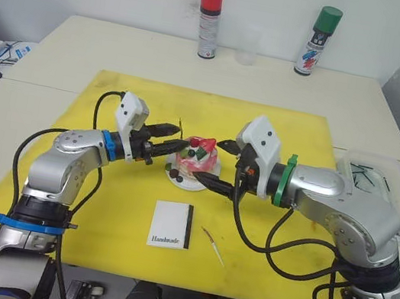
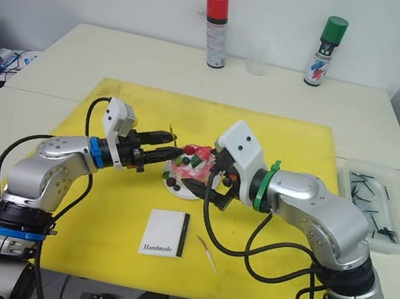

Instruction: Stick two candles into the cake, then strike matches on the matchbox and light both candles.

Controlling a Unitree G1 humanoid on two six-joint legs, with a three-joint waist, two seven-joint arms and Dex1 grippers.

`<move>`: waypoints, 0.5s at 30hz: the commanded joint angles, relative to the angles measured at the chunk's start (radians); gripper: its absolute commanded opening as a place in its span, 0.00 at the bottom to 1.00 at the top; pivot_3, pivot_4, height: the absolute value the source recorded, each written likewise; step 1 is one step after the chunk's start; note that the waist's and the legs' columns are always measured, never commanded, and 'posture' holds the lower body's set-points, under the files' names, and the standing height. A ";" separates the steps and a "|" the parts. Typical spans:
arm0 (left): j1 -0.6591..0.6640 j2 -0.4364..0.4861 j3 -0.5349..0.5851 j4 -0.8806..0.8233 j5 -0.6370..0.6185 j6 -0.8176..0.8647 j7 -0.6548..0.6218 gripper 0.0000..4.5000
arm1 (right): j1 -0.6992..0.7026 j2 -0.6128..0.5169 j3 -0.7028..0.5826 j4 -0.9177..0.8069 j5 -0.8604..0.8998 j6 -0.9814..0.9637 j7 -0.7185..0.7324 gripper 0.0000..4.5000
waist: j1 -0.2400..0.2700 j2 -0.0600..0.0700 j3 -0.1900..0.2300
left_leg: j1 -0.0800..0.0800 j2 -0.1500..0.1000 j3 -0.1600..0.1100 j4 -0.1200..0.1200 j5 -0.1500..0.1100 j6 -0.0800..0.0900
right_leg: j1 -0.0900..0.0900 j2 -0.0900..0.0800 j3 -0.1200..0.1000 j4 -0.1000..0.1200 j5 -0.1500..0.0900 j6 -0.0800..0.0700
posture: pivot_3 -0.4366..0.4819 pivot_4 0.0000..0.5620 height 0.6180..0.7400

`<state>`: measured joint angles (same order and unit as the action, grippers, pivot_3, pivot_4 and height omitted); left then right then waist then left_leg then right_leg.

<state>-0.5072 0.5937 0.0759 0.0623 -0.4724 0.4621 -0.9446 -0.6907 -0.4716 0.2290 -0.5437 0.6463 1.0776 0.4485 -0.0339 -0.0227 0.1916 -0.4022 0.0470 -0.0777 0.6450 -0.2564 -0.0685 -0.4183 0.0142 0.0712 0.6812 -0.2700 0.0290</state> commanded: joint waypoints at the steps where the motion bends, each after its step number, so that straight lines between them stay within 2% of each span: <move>1: -0.002 0.027 0.053 -0.067 -0.031 0.010 0.006 0.83 | -0.003 0.028 -0.038 -0.019 -0.020 -0.042 -0.021 1.00 | 0.000 0.000 0.000 | 0.000 0.000 0.000 0.000 0.000 0.000 | 0.000 0.000 0.000 0.000 0.000 0.000 | 0.48 0.27 1.00; 3: -0.005 0.031 0.067 -0.093 -0.044 0.023 0.013 0.97 | -0.004 0.046 -0.052 -0.008 -0.028 -0.055 -0.032 1.00 | 0.000 0.000 0.000 | 0.000 0.000 0.000 0.000 0.000 0.000 | 0.000 0.000 0.000 0.000 0.000 0.000 | 0.48 0.27 1.00; 4: -0.005 0.034 0.075 -0.106 -0.054 0.034 0.015 0.99 | -0.007 0.054 -0.056 -0.001 -0.032 -0.062 -0.035 1.00 | 0.000 0.000 0.000 | 0.000 0.000 0.000 0.000 0.000 0.000 | 0.000 0.000 0.000 0.000 0.000 0.000 | 0.48 0.27 1.00; 6: 0.000 0.044 0.087 -0.137 -0.072 0.058 0.016 0.99 | -0.011 0.063 -0.069 0.009 -0.039 -0.073 -0.036 1.00 | 0.000 0.000 0.000 | 0.000 0.000 0.000 0.000 0.000 0.000 | 0.000 0.000 0.000 0.000 0.000 0.000 | 0.48 0.27 1.00; 9: 0.043 0.120 0.133 -0.214 -0.136 0.141 -0.016 0.99 | -0.021 0.045 -0.105 0.024 -0.038 -0.109 -0.002 1.00 | -0.004 0.000 0.000 | 0.000 0.000 0.000 0.000 0.000 0.000 | 0.000 0.000 0.000 0.000 0.000 0.000 | 0.48 0.27 1.00; 13: 0.140 0.257 0.175 -0.310 -0.178 0.193 -0.097 0.99 | -0.005 -0.056 -0.149 0.015 -0.006 -0.149 0.131 1.00 | -0.011 0.000 0.000 | 0.000 0.000 0.000 -0.001 0.000 0.000 | -0.001 0.000 0.000 0.000 0.000 0.000 | 0.48 0.27 1.00; 15: 0.167 0.292 0.177 -0.364 -0.216 0.224 -0.118 0.99 | 0.020 -0.114 -0.181 0.003 0.013 -0.176 0.202 1.00 | -0.012 0.000 0.000 | 0.000 0.000 0.000 -0.001 0.000 0.000 | -0.001 0.000 0.000 0.000 0.000 0.000 | 0.48 0.27 1.00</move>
<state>-0.3435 0.8665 0.2314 -0.2315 -0.6433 0.6695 -1.0346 -0.6770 -0.5639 0.0881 -0.4999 0.6299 0.9418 0.5882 -0.0458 -0.0225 0.1919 -0.4022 0.0472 -0.0776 0.6438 -0.2565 -0.0685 -0.4188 0.0140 0.0710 0.6810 -0.2706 0.0286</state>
